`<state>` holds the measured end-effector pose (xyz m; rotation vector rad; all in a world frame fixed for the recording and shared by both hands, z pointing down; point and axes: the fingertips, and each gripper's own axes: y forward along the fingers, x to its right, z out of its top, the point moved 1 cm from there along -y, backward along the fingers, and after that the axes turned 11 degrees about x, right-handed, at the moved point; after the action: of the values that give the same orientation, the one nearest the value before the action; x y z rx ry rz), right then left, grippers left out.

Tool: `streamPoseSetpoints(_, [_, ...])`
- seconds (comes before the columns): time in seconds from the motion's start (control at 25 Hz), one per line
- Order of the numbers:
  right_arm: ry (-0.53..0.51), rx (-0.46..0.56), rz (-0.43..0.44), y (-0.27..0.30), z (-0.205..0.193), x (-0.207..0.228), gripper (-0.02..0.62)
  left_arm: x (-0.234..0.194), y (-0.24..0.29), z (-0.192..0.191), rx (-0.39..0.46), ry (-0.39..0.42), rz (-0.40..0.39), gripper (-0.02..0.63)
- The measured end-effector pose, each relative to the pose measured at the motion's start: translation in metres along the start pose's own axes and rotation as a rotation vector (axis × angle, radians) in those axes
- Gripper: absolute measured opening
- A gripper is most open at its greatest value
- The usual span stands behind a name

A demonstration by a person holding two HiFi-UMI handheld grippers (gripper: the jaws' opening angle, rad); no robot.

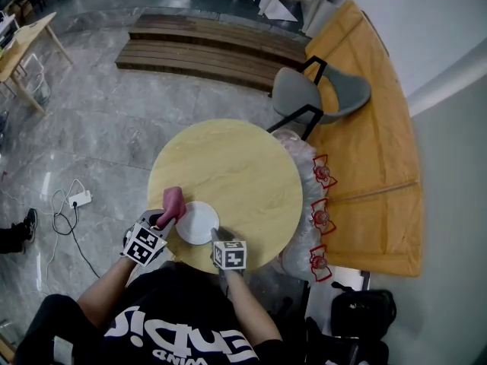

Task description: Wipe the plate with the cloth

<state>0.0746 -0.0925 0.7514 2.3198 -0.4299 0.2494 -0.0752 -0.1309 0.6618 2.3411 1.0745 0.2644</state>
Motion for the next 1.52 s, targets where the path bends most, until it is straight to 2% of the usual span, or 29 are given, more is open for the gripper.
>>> streamPoseSetpoints(0.32, [0.007,-0.009,-0.004,0.000,0.001,0.000,0.094,0.007,0.018,-0.018,-0.094,0.072,-0.071,0.052])
streamPoseSetpoints(0.68, [0.020,-0.004,-0.007,0.001,0.000,0.000,0.094,0.013,0.033,-0.039,-0.174,0.083,-0.120,0.052])
streamPoseSetpoints(1.52, [0.040,-0.005,-0.007,0.001,-0.003,0.000,0.094,0.026,0.060,-0.050,-0.281,0.091,-0.139,0.052])
